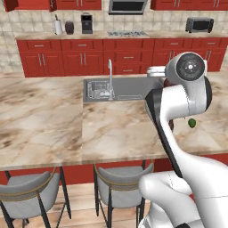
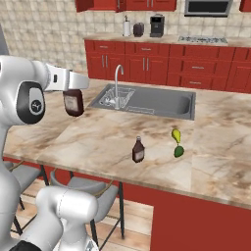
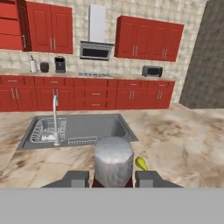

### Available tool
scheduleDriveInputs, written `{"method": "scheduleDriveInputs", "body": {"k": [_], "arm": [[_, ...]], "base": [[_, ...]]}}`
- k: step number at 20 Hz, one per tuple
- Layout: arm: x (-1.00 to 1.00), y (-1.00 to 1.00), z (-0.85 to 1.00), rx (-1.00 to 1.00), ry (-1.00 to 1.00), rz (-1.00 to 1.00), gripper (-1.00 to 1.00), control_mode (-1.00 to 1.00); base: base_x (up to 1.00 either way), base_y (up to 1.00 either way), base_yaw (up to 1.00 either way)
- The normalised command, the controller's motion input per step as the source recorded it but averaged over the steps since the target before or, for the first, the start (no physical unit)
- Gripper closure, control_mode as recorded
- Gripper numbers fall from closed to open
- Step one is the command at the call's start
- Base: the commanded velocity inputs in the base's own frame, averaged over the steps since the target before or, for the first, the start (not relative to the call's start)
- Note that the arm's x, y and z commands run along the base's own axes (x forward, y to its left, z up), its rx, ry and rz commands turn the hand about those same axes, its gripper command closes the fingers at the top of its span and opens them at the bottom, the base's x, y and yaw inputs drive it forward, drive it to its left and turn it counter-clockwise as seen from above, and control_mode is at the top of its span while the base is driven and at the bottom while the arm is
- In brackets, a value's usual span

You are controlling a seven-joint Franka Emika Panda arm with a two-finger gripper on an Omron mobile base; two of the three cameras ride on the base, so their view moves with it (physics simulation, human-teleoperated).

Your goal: Move the ketchup and ketchup from the cabinet to the dining counter.

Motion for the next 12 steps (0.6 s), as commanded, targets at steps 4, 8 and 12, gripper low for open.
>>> {"method": "scheduleDriveInputs", "body": {"k": [4, 8, 12], "arm": [[0.00, 0.00, 0.00, 0.00, 0.00, 0.00, 1.00, -1.00], [0.00, 0.00, 0.00, 0.00, 0.00, 0.00, 1.00, -1.00], [-0.04, 0.01, 0.00, 0.00, -0.05, 0.00, 1.00, -1.00]], "base": [[0.00, 0.00, 0.00], [0.00, 0.00, 0.00], [0.00, 0.00, 0.00]]}}
